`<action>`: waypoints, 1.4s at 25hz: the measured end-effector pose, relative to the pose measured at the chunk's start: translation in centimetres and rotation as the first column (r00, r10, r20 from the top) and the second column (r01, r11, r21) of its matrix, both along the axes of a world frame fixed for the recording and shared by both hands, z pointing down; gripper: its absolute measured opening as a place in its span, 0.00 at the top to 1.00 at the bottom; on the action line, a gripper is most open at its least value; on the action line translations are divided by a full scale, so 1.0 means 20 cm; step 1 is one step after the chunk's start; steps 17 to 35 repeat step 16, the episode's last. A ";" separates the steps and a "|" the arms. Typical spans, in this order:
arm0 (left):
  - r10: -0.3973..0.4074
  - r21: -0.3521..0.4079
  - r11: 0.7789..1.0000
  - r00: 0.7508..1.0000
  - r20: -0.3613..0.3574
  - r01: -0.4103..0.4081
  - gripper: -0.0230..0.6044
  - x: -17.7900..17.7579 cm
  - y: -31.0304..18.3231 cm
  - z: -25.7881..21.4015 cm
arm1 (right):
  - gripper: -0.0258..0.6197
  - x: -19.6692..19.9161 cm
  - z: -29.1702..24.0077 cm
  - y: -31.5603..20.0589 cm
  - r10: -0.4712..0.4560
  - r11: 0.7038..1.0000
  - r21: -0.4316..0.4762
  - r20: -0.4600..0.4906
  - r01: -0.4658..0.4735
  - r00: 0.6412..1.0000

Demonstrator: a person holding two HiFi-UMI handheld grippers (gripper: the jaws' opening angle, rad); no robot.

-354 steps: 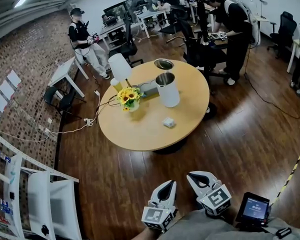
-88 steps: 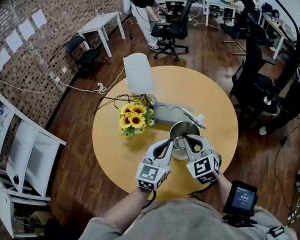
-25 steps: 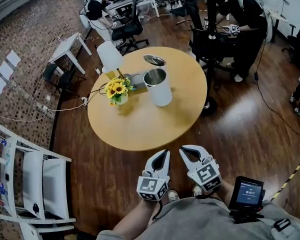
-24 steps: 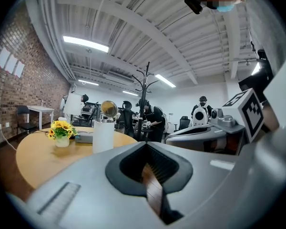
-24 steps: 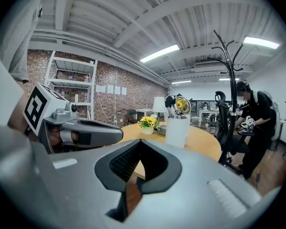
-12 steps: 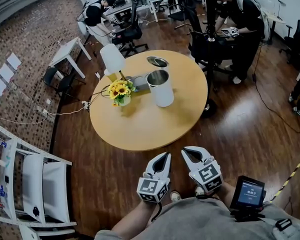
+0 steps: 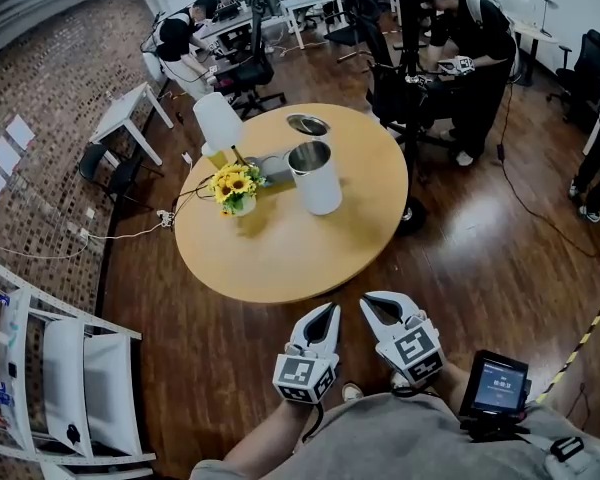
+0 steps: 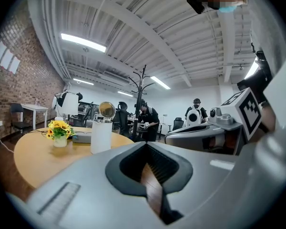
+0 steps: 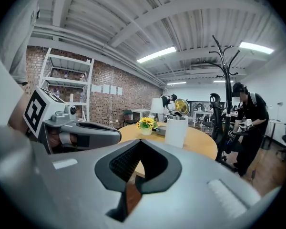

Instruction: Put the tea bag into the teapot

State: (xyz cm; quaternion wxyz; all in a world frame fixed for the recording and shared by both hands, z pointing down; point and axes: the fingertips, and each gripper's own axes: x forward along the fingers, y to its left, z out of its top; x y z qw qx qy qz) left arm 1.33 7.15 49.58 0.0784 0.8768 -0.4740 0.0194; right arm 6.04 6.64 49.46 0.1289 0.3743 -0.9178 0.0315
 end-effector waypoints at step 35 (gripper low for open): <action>-0.002 0.015 1.000 1.000 -0.013 0.002 0.96 -0.10 0.05 0.00 | 0.95 -0.09 0.00 0.05 0.013 1.000 0.018 0.001 -0.013 1.000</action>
